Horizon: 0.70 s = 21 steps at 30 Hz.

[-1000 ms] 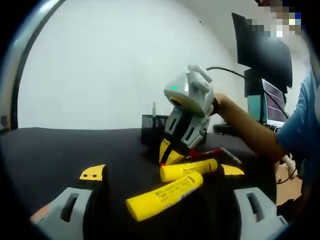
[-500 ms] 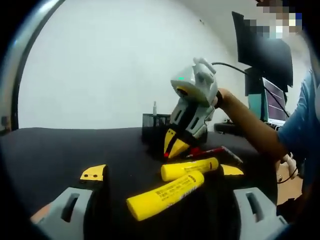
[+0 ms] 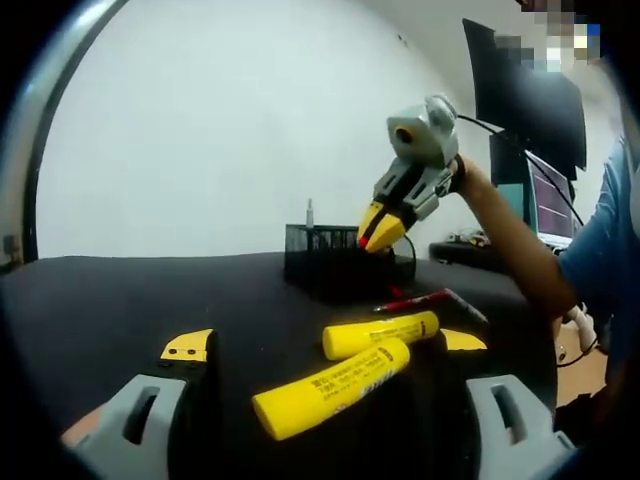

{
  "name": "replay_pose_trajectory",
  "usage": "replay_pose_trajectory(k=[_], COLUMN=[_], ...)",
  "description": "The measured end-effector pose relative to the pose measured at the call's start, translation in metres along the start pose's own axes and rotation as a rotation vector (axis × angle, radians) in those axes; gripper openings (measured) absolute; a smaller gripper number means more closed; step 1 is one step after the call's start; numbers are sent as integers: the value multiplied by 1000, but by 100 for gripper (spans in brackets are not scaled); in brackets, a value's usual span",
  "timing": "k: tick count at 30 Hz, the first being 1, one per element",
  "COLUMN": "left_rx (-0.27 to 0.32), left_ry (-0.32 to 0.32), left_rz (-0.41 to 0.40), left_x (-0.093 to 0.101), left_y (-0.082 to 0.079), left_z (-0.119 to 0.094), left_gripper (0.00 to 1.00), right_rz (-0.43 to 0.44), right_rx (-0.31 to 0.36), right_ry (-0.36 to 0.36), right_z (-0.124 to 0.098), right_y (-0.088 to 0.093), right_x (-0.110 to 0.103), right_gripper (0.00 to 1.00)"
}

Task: Pick up pens and glue sticks and place them into the holder.

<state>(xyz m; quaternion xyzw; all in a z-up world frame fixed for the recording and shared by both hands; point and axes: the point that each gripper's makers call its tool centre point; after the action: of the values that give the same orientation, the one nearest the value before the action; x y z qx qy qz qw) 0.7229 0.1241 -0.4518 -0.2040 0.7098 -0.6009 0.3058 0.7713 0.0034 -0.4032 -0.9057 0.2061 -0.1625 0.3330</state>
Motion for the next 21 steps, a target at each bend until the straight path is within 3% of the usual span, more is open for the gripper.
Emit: replay_pose_trajectory(k=[8,14,21], left_rx=[-7,-4,-6], left_ry=[-2,-2,-3], left_rz=[4,4,5], left_x=[0,0,0], left_y=[1,0,1], left_z=[1,1,1], left_gripper=[85,85,85], right_rz=[25,60,102], right_rx=[93,233,336], right_ry=[-11,-66,-79], right_z=[-21,-36,-50], right_y=[-11,-30,-42], right_x=[7,3,6], right_gripper=[3,3,3])
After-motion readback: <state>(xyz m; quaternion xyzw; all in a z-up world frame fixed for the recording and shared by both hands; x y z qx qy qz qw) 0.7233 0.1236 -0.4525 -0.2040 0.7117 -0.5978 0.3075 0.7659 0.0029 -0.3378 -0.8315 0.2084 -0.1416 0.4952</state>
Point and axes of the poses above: the point that each gripper's makers call its tool centre point, and the gripper's own axes: z roughly forward along the fingers, x roughly to its right, y roughly out of its underside, and after that the axes turned 14 degrees about z, right-handed
